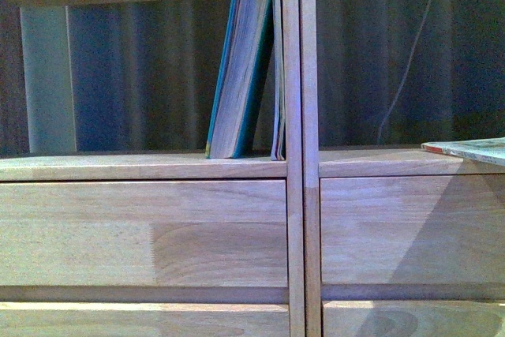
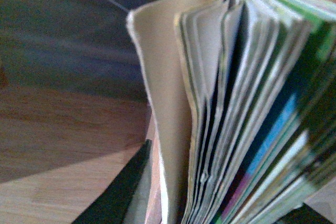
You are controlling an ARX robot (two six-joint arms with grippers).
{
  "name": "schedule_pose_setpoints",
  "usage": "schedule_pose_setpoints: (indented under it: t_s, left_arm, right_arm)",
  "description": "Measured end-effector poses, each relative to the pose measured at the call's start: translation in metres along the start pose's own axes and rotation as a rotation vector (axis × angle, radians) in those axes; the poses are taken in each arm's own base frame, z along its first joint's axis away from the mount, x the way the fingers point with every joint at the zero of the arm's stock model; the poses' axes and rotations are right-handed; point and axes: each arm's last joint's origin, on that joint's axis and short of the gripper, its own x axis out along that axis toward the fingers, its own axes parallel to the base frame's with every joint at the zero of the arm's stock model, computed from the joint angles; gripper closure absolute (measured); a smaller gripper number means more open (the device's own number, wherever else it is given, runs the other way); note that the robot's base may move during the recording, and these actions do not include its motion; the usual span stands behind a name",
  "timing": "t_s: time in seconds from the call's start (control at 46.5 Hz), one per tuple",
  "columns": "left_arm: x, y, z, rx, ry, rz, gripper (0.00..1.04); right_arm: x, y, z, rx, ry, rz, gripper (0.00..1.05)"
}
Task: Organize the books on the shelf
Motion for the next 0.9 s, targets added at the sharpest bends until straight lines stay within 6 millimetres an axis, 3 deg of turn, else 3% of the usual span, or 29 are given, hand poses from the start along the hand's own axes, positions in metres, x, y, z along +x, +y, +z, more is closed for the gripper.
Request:
schedule_pose_setpoints:
  t_s: [0.107,0.215,0.322,0.408,0.537,0.731,0.902]
  left_arm:
    - [0.0,0.0,0.0,0.0,0.0,0.0,0.07]
    - [0.0,0.0,0.0,0.0,0.0,0.0,0.07]
    - [0.001,0.001,0.0,0.002,0.022,-0.029,0.07]
    - [0.004,0.004,0.001,-0.033,0.142,-0.22,0.07]
    - [0.02,0.033,0.023,-0.159,0.166,-0.378,0.07]
    - [0.049,0.077,0.061,-0.233,0.074,-0.255,0.07]
    - [0.106,0.11,0.099,-0.374,-0.011,-0.139,0.07]
  right_arm:
    - [0.0,-0.001,-0.001,0.002,-0.003,0.012,0.84]
    - [-0.001,-0.005,-0.002,0.017,-0.002,0.02,0.97]
    - [-0.007,-0.009,-0.001,0.023,0.007,0.033,0.97]
    - [-0.015,-0.008,0.002,0.017,0.02,0.056,0.97]
    - [-0.043,0.006,0.009,-0.028,0.059,0.17,0.97]
    - [-0.083,0.04,0.013,-0.139,0.091,0.387,0.97]
    - [-0.114,0.069,-0.005,-0.275,0.163,0.618,0.97]
